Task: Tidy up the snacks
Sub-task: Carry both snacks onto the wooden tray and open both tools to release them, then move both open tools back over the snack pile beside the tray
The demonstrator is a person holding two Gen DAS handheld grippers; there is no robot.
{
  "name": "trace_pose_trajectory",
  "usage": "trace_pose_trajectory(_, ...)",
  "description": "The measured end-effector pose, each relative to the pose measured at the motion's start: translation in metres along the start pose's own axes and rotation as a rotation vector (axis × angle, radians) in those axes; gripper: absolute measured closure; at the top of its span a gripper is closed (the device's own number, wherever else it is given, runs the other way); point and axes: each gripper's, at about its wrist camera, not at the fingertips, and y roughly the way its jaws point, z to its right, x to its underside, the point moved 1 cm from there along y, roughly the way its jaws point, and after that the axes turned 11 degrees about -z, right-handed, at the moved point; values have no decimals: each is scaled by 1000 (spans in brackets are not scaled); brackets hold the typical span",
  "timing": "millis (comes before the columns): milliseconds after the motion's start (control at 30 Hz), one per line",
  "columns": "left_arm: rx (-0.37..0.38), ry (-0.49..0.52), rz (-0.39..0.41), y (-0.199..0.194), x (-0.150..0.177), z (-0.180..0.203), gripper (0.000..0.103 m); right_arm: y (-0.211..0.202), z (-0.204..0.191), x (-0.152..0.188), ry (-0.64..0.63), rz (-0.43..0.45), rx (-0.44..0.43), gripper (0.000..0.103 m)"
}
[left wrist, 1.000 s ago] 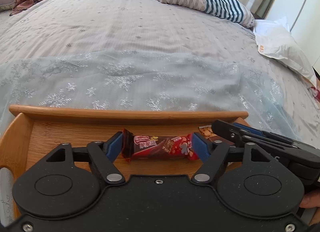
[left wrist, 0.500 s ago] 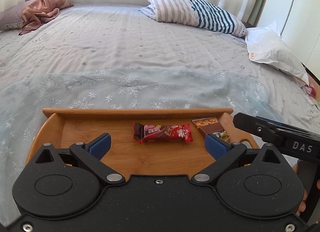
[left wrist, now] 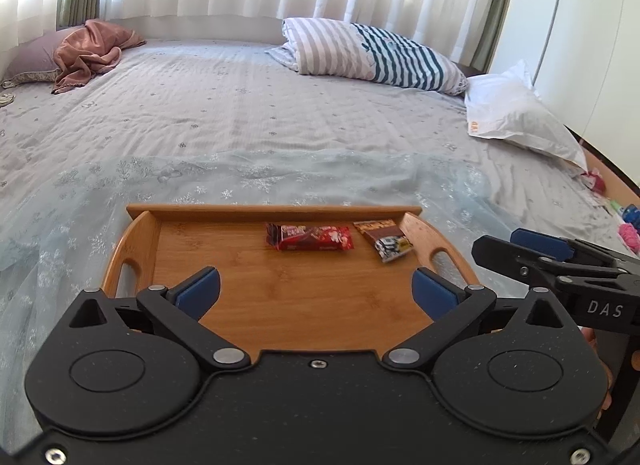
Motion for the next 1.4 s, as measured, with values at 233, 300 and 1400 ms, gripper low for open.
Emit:
trace_pose_trajectory(233,12,31,20,-32,40,6,0,-23,-17,30,-51,18,2,9)
trace_pose_trajectory(300,15,35,30,-41,51,7,0,-28,-20,39,-60,21,3,8)
trace_pose_trajectory(1400,-34,35,-31,-73,191,0,32,-77,-44,187,-145,59,220,0)
